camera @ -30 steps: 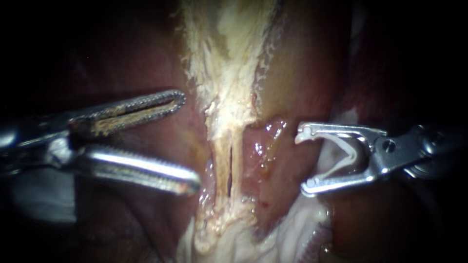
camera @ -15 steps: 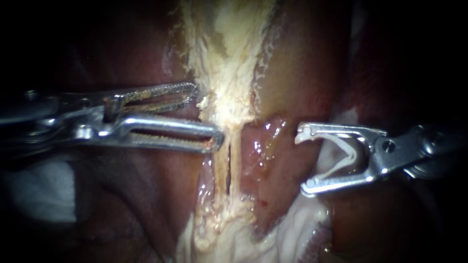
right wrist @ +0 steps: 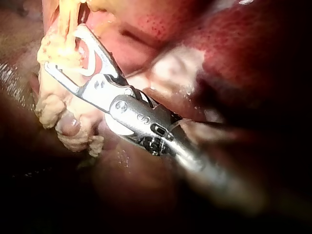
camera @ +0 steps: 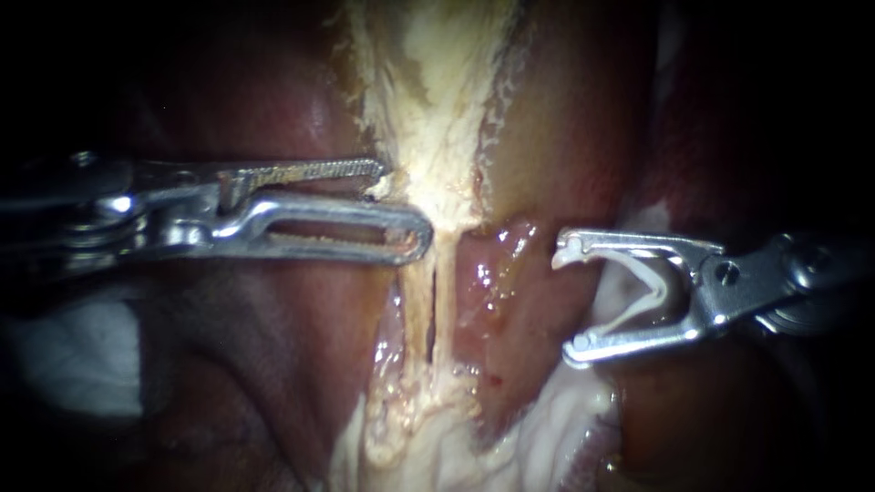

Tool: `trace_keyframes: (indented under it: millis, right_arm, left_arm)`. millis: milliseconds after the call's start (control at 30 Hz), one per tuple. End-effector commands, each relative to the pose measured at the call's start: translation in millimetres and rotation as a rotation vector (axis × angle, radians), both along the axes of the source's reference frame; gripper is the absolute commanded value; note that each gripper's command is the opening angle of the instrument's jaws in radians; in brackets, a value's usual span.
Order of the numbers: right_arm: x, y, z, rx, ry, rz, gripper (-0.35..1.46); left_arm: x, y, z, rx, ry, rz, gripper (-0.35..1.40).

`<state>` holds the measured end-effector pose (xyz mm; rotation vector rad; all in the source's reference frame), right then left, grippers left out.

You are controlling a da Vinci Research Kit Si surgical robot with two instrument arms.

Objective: Grabbing gallbladder

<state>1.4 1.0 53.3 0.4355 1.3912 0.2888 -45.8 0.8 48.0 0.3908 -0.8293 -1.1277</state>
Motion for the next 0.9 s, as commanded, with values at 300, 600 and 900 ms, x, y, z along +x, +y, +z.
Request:
trace_keyframes:
  millis: [300, 600, 900]
  right_arm:
    - [-0.1, 0.0, -0.1, 0.000, 0.000, -0.001, 0.59]
    - [0.0, 0.0, -0.1, 0.000, 0.000, -0.001, 0.59]
    - [0.0, 0.0, -0.1, 0.000, 0.000, 0.000, 0.59]
  left_arm:
    - [-0.2, 0.6, 0.7, 0.070, 0.044, 0.013, -0.35]
    - [1.0, 0.6, 1.0, 0.098, 0.066, 0.025, -0.35]
    - [0.7, 0.6, 0.9, 0.102, 0.061, 0.029, -0.35]
